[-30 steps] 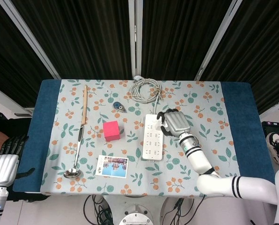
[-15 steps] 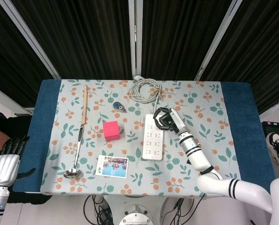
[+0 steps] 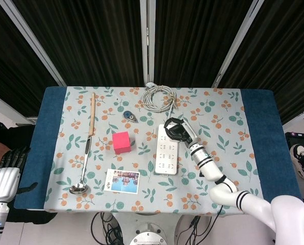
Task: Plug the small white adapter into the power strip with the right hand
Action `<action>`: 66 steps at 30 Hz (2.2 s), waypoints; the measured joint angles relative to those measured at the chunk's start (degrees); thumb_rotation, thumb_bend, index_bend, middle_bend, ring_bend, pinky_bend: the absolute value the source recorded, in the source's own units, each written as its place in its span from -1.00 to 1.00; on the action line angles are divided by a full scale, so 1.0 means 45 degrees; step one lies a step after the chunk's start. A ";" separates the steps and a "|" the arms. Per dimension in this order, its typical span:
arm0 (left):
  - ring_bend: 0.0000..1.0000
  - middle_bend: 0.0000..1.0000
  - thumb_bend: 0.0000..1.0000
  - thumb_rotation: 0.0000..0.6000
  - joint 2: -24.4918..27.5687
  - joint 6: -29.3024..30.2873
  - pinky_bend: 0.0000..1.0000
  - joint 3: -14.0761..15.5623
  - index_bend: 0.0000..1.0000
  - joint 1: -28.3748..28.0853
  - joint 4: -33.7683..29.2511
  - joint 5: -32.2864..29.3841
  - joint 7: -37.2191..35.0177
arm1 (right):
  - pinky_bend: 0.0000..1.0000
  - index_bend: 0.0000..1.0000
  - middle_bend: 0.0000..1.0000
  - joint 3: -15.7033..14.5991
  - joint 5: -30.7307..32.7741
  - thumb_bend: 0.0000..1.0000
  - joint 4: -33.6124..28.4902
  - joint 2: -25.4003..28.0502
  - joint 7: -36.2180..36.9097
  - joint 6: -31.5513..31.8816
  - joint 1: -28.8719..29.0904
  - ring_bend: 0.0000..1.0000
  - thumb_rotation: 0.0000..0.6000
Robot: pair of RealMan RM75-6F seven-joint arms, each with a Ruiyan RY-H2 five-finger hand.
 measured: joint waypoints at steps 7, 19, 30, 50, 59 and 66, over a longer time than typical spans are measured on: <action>-1.00 -1.00 -1.00 1.00 -0.0003 -0.0014 -1.00 -0.0017 -0.96 -0.0014 0.0039 -0.0014 -0.0065 | 1.00 1.00 1.00 -0.0420 -0.0724 0.86 0.1187 -0.0630 0.1527 0.0388 0.0438 1.00 1.00; -1.00 -1.00 -1.00 1.00 -0.0033 -0.0108 -1.00 0.0001 -0.96 -0.0039 0.0124 -0.0046 -0.0187 | 1.00 1.00 1.00 -0.0792 -0.0835 0.86 0.2067 -0.1210 0.2132 0.0442 0.0958 1.00 1.00; -1.00 -1.00 -1.00 1.00 -0.0085 -0.0149 -1.00 0.0032 -0.96 -0.0036 0.0266 -0.0043 -0.0340 | 1.00 1.00 1.00 -0.1000 -0.0706 0.86 0.2277 -0.1375 0.1992 0.0433 0.1091 1.00 1.00; -1.00 -1.00 -1.00 1.00 -0.0049 0.0003 -1.00 0.0007 -0.96 -0.0046 0.0277 0.0078 -0.0367 | 1.00 1.00 1.00 -0.0701 -0.0636 0.85 0.0625 -0.0235 0.0907 0.2082 0.0554 1.00 1.00; -1.00 -1.00 -1.00 1.00 -0.0128 0.0117 -1.00 -0.0094 -0.96 -0.0067 0.0291 0.0065 -0.0210 | 0.46 0.52 0.67 -0.0971 -0.1024 0.37 -0.0558 0.1065 -0.4072 0.4171 -0.0513 0.51 1.00; -1.00 -1.00 -1.00 1.00 -0.0205 0.0236 -1.00 -0.0158 -0.96 -0.0090 0.0245 0.0109 -0.0073 | -0.62 -0.20 -0.13 -0.1722 -0.1051 -0.31 -0.3047 0.3623 -1.1252 0.5878 -0.2391 -0.41 1.00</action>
